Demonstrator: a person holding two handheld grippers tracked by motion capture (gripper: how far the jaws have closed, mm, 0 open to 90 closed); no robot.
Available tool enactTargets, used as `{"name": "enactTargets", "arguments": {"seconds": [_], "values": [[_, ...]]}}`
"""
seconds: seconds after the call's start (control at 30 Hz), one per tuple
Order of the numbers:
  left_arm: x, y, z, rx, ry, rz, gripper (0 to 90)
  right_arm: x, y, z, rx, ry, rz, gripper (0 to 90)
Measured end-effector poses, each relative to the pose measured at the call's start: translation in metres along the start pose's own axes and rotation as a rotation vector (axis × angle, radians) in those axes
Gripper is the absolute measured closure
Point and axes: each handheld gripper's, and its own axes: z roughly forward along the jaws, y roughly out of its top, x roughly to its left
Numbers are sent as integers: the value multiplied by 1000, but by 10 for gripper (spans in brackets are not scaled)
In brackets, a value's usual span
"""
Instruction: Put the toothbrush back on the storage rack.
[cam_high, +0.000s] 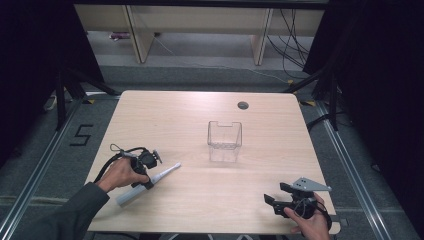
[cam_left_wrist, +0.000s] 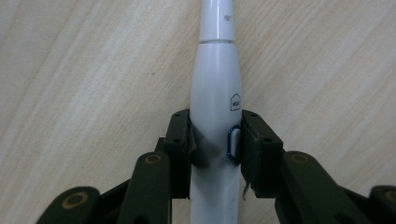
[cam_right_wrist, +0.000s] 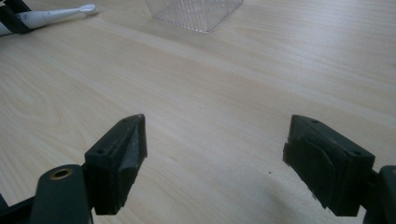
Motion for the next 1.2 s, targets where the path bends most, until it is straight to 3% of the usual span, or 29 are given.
{"name": "enactTargets", "arguments": {"seconds": [0.03, 0.2, 0.23, 0.47, 0.57, 0.6, 0.63, 0.67, 0.77, 0.9, 0.97, 1.0, 1.1, 1.2], "values": [[0, -1, -1, -6, 17, 6, 662, 0, 0, 0, 2, -8, -5, 210], [2, -4, -9, -42, 16, 5, 663, 1, 0, -1, 5, -7, 7, 210], [3, -6, -13, -64, 18, 4, 664, 2, 0, -1, 5, -1, 27, 210], [5, -11, -28, -162, 16, -10, 663, 1, 0, -1, 0, -12, 17, 209], [9, -15, -39, -258, 25, -20, 663, 0, 0, -1, -4, -7, 18, 210], [9, -15, -39, -258, 25, -20, 663, 0, 0, -1, -4, -7, 18, 210], [10, -16, -45, -329, 24, -41, 663, 0, 0, -1, -1, -9, 18, 209], [10, -16, -45, -329, 24, -41, 663, 0, 0, -1, -1, -9, 18, 209], [11, -18, -56, -421, 18, -78, 663, 0, 0, -2, 10, -15, 14, 209], [13, -19, -63, -535, 18, -85, 663, 0, 0, -1, 0, -7, 27, 209], [11, -20, -65, -586, 18, -84, 663, -1, 0, -1, -2, -15, 3, 209], [11, -20, -65, -586, 18, -84, 663, -1, 0, -1, -2, -15, 3, 209], [9, -19, -68, -659, 1, -91, 663, 1, 0, -2, 9, -5, 32, 209], [9, -19, -69, -690, 4, -99, 663, -2, 0, -1, -2, -10, 0, 209]]}}
